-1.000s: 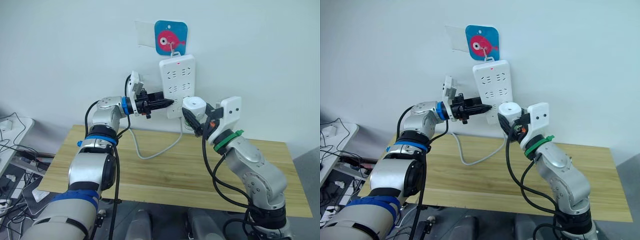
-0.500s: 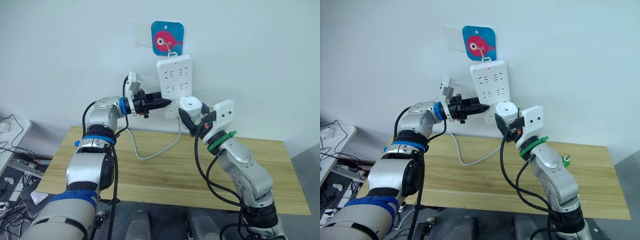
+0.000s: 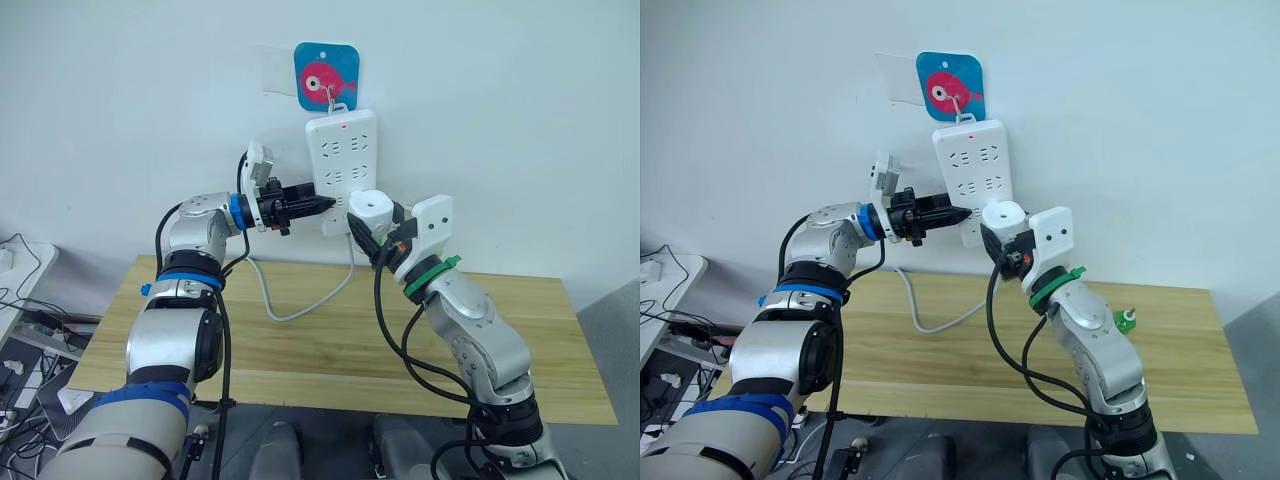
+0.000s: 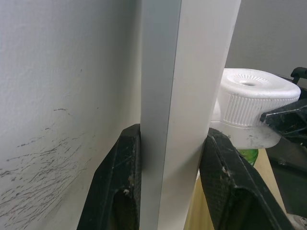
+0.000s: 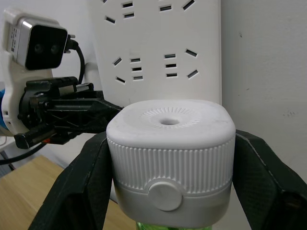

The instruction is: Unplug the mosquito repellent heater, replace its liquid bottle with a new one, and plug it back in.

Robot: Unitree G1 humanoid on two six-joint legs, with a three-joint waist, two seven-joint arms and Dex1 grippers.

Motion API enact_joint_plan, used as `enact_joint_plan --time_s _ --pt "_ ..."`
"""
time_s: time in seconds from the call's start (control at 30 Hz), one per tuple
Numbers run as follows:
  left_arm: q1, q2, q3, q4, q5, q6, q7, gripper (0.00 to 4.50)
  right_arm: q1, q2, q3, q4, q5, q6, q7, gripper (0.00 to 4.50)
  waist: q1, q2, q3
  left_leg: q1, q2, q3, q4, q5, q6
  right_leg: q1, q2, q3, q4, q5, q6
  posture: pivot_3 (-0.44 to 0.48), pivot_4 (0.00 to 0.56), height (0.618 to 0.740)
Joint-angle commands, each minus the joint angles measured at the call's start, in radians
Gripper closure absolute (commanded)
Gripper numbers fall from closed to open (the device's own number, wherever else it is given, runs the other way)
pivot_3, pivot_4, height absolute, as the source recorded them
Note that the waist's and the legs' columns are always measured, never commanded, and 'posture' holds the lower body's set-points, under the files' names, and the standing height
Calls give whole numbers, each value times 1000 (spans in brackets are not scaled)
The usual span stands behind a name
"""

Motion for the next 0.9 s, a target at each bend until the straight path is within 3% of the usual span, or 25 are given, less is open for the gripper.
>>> enact_joint_plan --time_s 0.03,0.3,0.33,0.43,0.47,0.9 --pt "-22 -51 -19 -65 -45 26 -90 3212 -49 13 19 69 -49 2 -13 1395 -2 0 0 0 0 0 0 0 0 0 0 0 0 0 0 20 152 740" --pt "-24 -50 -20 -56 -39 13 -84 3212 -40 8 7 55 -50 3 6 1395 -5 0 0 0 0 0 0 0 0 0 0 0 0 0 0 20 150 740" --pt "-24 -49 -20 -54 -37 8 -82 3212 -33 6 2 40 -44 2 9 861 -5 0 0 0 0 0 0 0 0 0 0 0 0 0 0 20 150 740" --pt "-24 -48 -19 -45 -27 -12 -74 3212 -4 -6 -11 -16 -23 10 27 107 7 0 -1 0 0 0 0 0 0 0 0 -1 -1 0 0 17 148 740" --pt "-23 -49 -18 -44 -26 -14 -74 3212 10 -16 -16 -41 -17 19 35 46 9 0 -1 -2 0 -1 0 0 0 -1 0 -1 -1 0 0 17 148 740" --pt "-31 -43 -20 -11 -15 -45 -67 3212 110 -232 -194 -362 230 317 175 46 23 0 -1 -3 -1 -1 -1 0 0 0 -1 -2 -5 0 0 -1 139 740"
